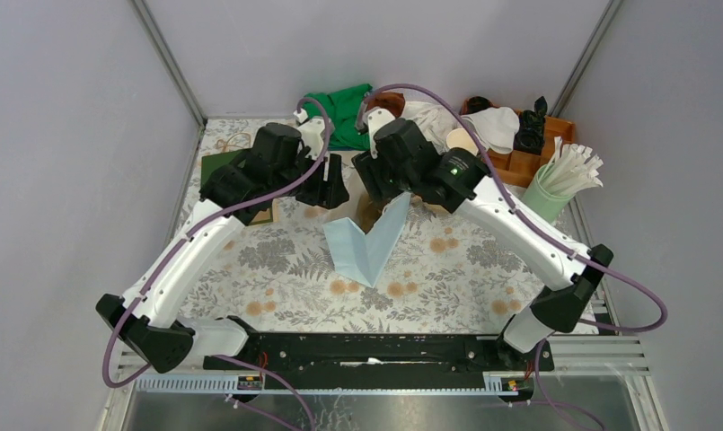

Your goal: Pack the takeout coffee

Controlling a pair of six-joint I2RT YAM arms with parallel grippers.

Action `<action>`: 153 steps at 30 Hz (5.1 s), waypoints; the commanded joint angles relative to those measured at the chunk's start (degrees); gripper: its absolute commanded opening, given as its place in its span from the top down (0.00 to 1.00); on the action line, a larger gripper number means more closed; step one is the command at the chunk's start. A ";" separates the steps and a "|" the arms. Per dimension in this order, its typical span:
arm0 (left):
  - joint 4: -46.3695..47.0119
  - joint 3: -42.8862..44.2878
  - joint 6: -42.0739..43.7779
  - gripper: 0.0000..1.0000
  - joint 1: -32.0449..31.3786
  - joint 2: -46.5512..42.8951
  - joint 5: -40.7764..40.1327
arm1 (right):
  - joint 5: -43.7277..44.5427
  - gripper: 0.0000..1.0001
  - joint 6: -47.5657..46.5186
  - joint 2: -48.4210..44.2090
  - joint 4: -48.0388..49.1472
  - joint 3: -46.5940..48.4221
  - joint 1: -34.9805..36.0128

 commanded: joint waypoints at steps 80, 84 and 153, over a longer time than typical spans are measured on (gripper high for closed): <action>33.92 -15.51 -50.09 1.00 2.67 0.80 -2.55 | -22.26 1.00 32.43 17.20 -20.15 35.79 -16.19; 34.73 -15.89 -51.56 1.00 2.76 1.70 -2.38 | -21.43 1.00 31.94 17.39 -17.89 32.72 -15.90; 20.29 5.84 -10.00 0.34 16.60 18.87 22.53 | -0.51 1.00 20.60 12.77 -8.01 18.87 -3.91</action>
